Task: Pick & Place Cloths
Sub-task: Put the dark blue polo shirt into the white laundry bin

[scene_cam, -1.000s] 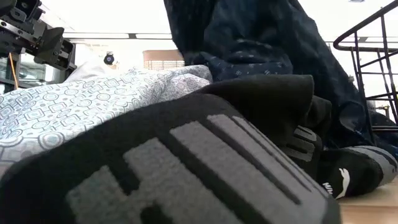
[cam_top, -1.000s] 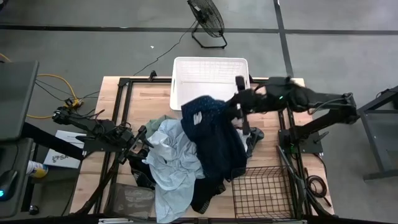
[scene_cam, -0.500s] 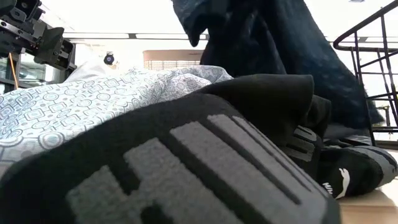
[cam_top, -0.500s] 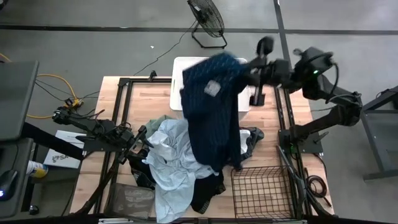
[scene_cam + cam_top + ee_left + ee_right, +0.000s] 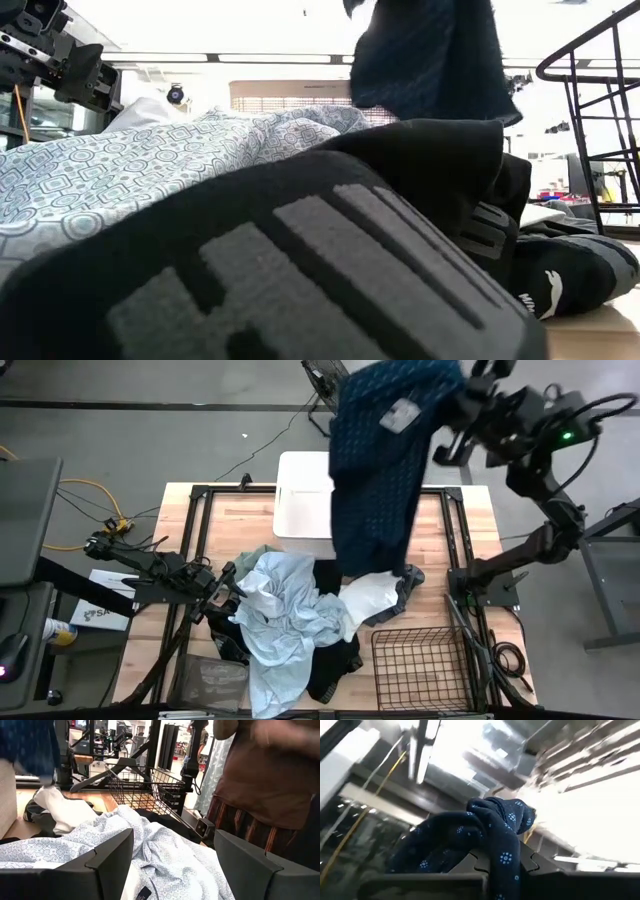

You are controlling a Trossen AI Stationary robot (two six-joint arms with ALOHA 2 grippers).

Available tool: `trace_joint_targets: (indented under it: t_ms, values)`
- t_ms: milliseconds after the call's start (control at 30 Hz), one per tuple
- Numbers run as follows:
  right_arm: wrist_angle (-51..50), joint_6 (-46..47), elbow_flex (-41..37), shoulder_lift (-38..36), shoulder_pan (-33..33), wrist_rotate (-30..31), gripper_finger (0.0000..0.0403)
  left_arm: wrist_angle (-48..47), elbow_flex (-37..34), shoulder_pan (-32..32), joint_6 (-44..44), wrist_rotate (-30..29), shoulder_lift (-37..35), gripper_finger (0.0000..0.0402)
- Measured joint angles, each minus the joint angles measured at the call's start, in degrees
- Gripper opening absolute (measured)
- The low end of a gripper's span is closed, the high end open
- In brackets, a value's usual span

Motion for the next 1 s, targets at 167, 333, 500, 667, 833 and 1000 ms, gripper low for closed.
trace_joint_targets:
  t_ms: [167,333,500,667,833,1000]
  values:
    - [2.76,-0.08,7.96,5.57,-4.11,-1.54,0.0017,0.01,0.0,-0.01,0.02,0.01,-0.02,0.0273]
    - [7.62,-0.2,15.5,12.19,-8.91,-9.42,0.0017,0.01,0.0,-0.02,0.01,0.01,-0.01,0.0273]
    - [19.47,1.44,19.21,18.23,-11.31,-12.55,0.0017,0.01,0.0,0.0,0.0,-0.01,-0.02,0.0273]
    - [32.84,10.82,19.32,21.61,-13.4,-13.74,0.0017,0.0,0.0,-0.02,0.02,0.01,-0.02,0.0273]
    - [42.77,16.83,19.45,23.83,-15.38,-13.39,0.0017,0.01,0.0,-0.02,0.02,0.0,-0.02,0.0273]
    - [45.53,21.57,19.44,25.71,-17.97,-10.97,0.0017,0.0,0.0,-0.02,0.02,0.01,-0.02,0.0273]
